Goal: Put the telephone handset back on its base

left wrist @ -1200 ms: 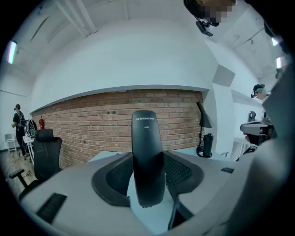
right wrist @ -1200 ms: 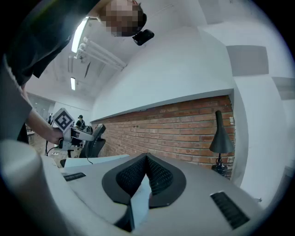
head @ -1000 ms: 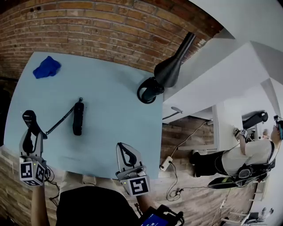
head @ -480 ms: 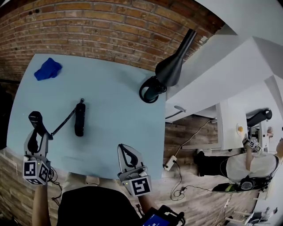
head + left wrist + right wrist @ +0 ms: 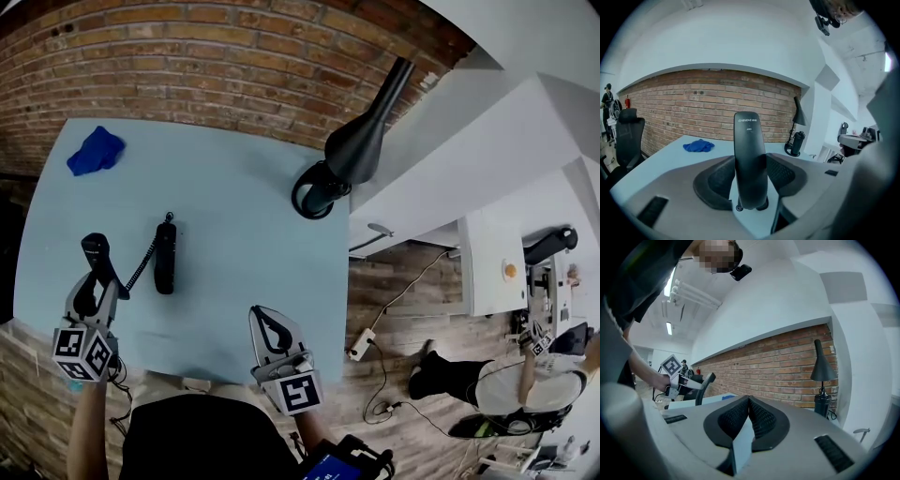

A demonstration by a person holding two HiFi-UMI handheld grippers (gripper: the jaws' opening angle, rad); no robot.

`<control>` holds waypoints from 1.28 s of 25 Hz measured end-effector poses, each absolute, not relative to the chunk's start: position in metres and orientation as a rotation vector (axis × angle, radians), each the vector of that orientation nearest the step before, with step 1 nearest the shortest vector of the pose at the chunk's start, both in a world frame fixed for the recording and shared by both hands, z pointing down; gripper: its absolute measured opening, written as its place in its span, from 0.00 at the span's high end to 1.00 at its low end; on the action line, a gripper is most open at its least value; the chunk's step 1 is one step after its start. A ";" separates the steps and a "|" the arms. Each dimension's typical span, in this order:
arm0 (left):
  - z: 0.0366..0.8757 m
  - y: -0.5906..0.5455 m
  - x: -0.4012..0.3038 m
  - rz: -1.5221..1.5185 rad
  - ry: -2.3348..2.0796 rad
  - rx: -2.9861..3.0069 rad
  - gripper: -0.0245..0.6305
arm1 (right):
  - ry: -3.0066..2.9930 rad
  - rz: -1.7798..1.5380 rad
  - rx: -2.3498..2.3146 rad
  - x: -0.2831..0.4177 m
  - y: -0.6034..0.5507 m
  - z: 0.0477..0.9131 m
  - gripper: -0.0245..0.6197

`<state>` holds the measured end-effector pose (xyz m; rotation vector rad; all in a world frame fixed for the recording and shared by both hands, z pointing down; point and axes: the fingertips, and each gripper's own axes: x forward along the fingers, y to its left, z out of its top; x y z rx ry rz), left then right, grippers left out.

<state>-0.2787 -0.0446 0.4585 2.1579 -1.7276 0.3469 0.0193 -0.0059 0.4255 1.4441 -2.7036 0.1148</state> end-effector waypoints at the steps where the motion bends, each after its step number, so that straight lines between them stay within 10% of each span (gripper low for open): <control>1: 0.460 -0.048 -0.275 0.351 -1.711 2.163 0.60 | -2.704 0.120 1.442 0.019 -0.007 0.426 0.95; 32: 0.606 -0.100 -0.221 0.524 -1.406 1.923 0.60 | -2.603 0.256 1.525 0.050 -0.006 0.454 0.95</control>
